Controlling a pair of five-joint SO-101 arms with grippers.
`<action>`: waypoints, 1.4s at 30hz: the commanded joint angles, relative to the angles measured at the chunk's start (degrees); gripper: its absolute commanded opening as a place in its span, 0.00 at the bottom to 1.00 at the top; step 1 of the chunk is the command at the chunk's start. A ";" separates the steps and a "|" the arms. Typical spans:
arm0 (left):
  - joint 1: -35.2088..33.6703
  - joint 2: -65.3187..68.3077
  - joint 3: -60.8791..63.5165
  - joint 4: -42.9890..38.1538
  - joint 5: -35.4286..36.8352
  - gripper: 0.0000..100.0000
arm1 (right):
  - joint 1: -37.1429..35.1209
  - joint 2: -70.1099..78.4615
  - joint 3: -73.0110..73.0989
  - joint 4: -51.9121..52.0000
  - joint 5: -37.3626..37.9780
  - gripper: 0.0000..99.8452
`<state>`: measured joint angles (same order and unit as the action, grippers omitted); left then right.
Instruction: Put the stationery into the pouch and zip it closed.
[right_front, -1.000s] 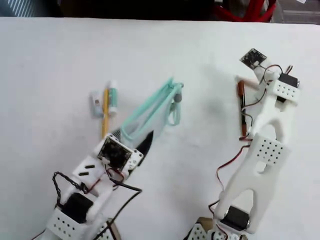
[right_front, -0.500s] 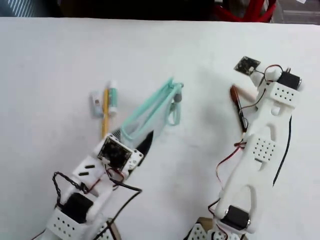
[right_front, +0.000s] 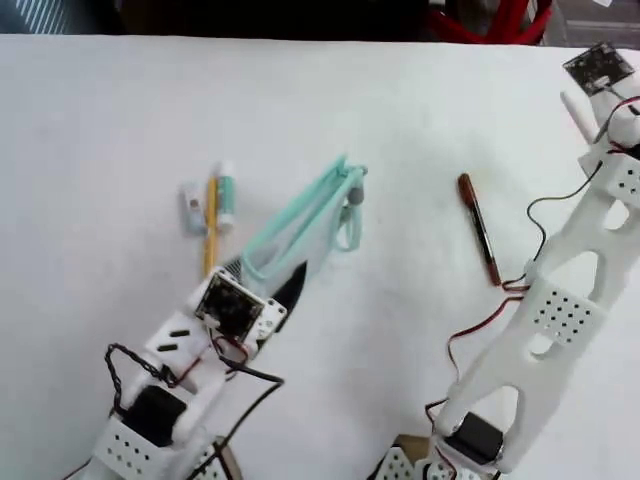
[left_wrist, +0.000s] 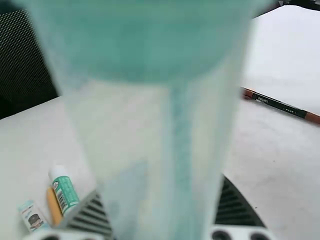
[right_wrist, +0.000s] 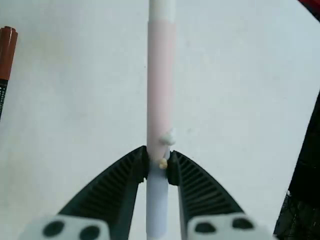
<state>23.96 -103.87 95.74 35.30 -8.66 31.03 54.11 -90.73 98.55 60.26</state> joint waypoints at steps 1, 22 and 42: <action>-0.31 -0.57 -0.53 0.00 0.53 0.15 | 0.31 -11.91 6.95 0.57 -3.60 0.02; -0.57 -0.57 -0.44 0.44 3.34 0.19 | -33.89 -88.31 73.05 -0.66 -35.25 0.02; -0.66 -0.57 -0.44 0.00 3.60 0.19 | -68.97 -91.38 80.18 -26.15 -54.77 0.02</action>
<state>23.69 -103.87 95.74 35.30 -5.58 -35.87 -38.20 -12.40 75.52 6.02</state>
